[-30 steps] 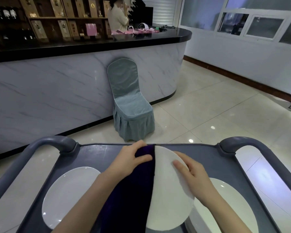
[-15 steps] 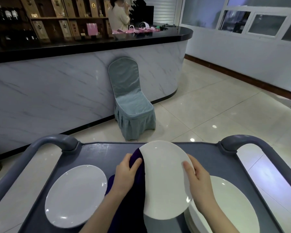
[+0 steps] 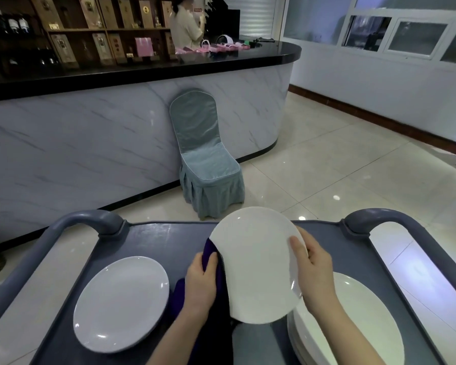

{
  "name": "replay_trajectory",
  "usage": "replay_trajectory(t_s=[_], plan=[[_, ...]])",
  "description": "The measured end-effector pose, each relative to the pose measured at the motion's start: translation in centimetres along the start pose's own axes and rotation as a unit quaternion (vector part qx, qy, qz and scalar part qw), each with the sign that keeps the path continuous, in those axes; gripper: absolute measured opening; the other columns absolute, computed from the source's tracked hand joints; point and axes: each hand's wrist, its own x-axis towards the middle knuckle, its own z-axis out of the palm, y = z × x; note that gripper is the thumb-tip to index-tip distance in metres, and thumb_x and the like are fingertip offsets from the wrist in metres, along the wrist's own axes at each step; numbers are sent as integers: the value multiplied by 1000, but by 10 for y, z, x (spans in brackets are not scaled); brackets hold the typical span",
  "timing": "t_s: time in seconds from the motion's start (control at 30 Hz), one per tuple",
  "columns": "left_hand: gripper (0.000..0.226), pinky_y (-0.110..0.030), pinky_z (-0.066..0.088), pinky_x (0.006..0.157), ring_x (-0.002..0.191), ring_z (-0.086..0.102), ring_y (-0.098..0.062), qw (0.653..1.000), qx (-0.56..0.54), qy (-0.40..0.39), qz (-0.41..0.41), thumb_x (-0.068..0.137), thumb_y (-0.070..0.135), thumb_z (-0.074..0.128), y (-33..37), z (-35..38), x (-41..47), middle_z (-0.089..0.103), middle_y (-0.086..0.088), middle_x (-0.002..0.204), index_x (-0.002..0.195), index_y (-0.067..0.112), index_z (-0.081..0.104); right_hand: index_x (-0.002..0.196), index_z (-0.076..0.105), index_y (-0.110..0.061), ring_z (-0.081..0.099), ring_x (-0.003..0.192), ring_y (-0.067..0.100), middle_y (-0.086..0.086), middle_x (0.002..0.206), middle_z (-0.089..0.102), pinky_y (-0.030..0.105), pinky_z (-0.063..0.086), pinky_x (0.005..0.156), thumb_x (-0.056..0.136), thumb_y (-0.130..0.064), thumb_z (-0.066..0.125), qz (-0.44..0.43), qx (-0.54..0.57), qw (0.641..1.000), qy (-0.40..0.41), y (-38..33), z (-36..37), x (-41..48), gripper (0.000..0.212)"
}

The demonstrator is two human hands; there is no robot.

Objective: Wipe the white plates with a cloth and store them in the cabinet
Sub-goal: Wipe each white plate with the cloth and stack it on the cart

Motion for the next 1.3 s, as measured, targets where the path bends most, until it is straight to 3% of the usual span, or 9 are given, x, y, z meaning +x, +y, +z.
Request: replay_trajectory(t_s=[0.13, 0.27, 0.4, 0.6, 0.7, 0.83, 1.0, 1.13, 1.3], plan=[[20, -34, 49, 75, 73, 58, -16, 992, 58, -58, 91, 96, 24, 58, 16, -16, 21, 68, -9, 81, 85, 7, 59, 116, 68, -34, 62, 107, -4, -24, 112, 70, 18, 48, 87, 102, -15, 51, -38, -60, 992, -108, -2, -12, -2, 29], [25, -16, 39, 61, 61, 49, 2, 949, 172, -198, 174, 94, 24, 62, 35, -24, 38, 61, 14, 67, 71, 29, 53, 113, 69, -36, 63, 101, -4, -25, 108, 70, 12, 46, 84, 102, -21, 52, -61, -165, 955, -238, -18, -15, 10, 26], [15, -19, 47, 69, 71, 58, -5, 983, 42, -127, 127, 96, 23, 58, 35, -19, 31, 69, 7, 77, 82, 23, 64, 108, 72, -29, 64, 94, 3, -15, 99, 73, 19, 48, 81, 101, -20, 53, -60, -135, 975, -163, -26, -12, 20, 22], [17, -43, 52, 90, 92, 64, -24, 972, -151, 130, -125, 98, 36, 53, 15, 23, -5, 69, -2, 97, 84, 29, 60, 113, 63, -37, 57, 96, -13, -30, 102, 66, 7, 42, 77, 105, -23, 41, -10, -3, 989, 148, -1, 42, -20, 26], [16, -41, 53, 86, 88, 64, -23, 975, -150, 130, -100, 98, 33, 54, 19, 14, -3, 69, -2, 94, 85, 27, 60, 107, 51, -51, 55, 93, -21, -44, 99, 59, 6, 44, 73, 104, -24, 45, 20, 22, 994, 105, 12, 42, -28, 28], [15, -28, 51, 72, 80, 63, -15, 995, -44, 85, 39, 98, 30, 54, 28, -15, 13, 67, 9, 81, 85, 28, 60, 124, 50, -38, 67, 100, 6, -15, 103, 71, 33, 51, 87, 95, -20, 63, 13, 4, 1000, -13, 8, 7, -1, 37], [11, -7, 44, 60, 64, 59, 5, 981, 46, -100, 159, 96, 21, 59, 46, -26, 29, 69, 8, 81, 90, 14, 67, 128, 59, -46, 50, 119, -15, -37, 126, 58, 3, 37, 95, 96, -22, 64, -88, -155, 956, -234, -22, -13, 26, 41], [11, -11, 45, 64, 68, 60, 2, 975, 61, -141, 163, 95, 23, 60, 51, -28, 28, 70, 5, 79, 87, 19, 67, 122, 69, -33, 52, 119, -14, -35, 121, 63, 1, 34, 94, 98, -6, 56, -97, -120, 965, -211, -22, -7, 24, 37], [15, -43, 56, 83, 89, 69, -26, 998, -63, -23, 11, 99, 28, 55, 19, -17, 4, 74, 1, 89, 94, 22, 68, 119, 69, -30, 55, 111, -19, -34, 115, 65, -2, 37, 88, 98, -3, 55, -65, -19, 996, -55, -4, 3, 10, 37]])
